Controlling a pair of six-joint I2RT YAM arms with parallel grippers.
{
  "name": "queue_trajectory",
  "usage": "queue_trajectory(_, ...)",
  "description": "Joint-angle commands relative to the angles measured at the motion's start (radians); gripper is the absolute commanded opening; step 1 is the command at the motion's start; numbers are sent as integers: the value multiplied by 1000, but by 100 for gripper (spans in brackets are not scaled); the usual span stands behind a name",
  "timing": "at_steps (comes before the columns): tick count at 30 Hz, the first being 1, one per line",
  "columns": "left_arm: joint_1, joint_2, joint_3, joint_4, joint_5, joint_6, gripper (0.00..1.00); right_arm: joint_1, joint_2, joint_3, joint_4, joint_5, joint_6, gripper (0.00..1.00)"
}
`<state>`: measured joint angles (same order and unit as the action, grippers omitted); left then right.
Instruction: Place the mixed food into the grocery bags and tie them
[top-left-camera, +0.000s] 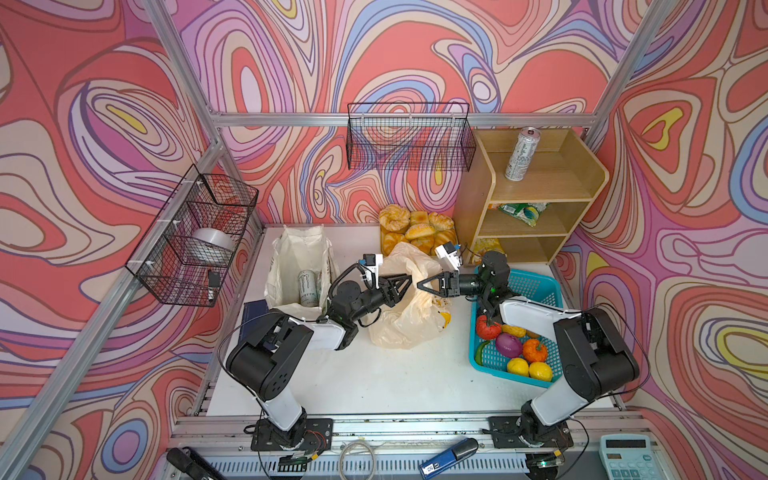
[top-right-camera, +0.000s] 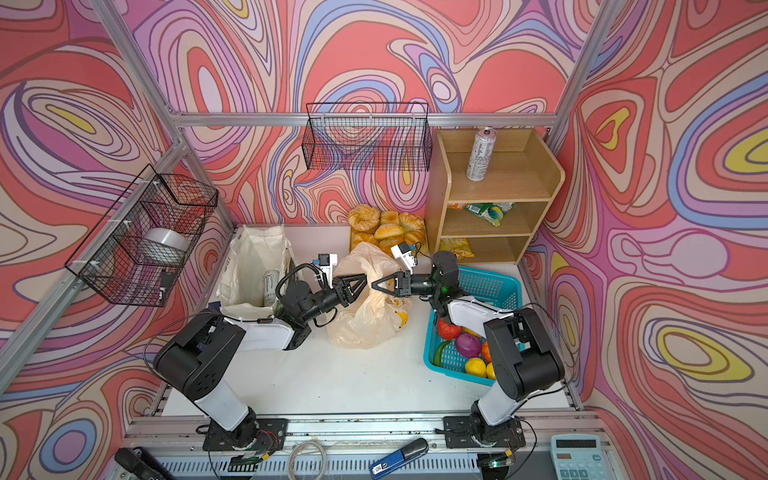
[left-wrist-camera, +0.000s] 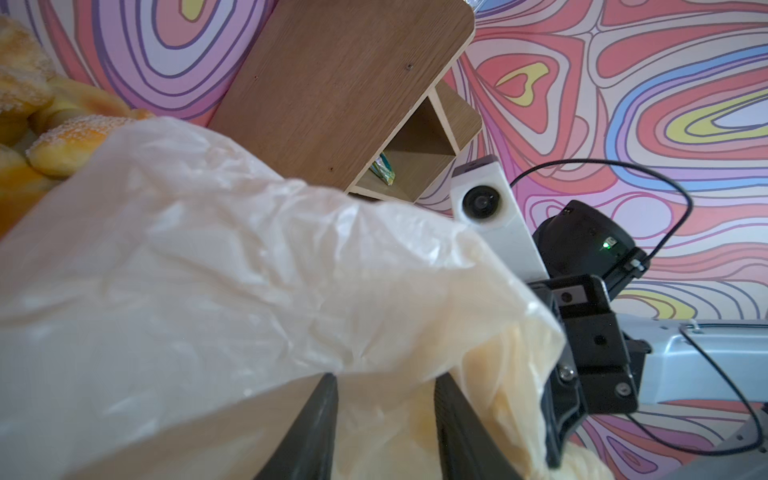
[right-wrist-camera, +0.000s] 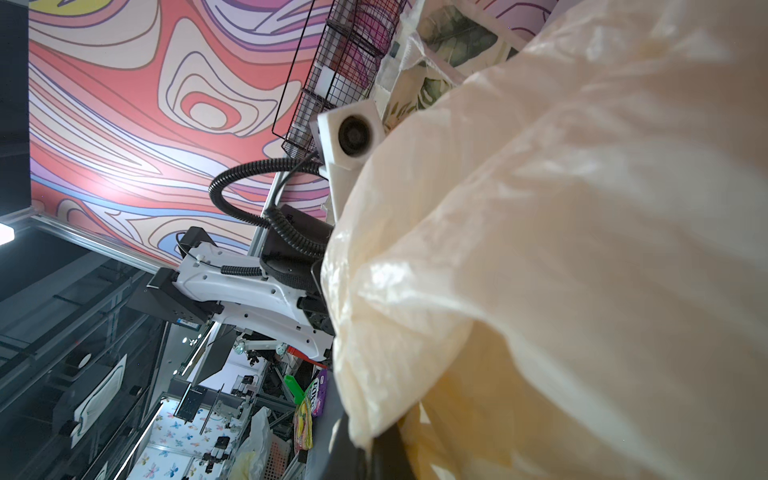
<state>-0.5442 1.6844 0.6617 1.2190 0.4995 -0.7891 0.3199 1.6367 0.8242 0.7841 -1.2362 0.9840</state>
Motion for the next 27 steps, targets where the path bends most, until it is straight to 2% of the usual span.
queue_trajectory(1,-2,-16,75,2,48,0,42,13,53,-15,233,-31,132,0)
queue_trajectory(8,-12,-49,208,-134,113,41,43,14,232,-15,684,-37,432,0)
queue_trajectory(9,-18,-53,221,-159,120,55,43,13,251,-5,707,-30,446,0)
queue_trajectory(17,-90,-76,272,-408,95,183,43,15,295,48,707,-13,429,0)
queue_trajectory(22,-110,-56,300,-436,71,177,42,18,323,74,707,-8,423,0)
queue_trajectory(27,-102,-167,262,-487,-54,261,42,17,343,61,705,3,410,0)
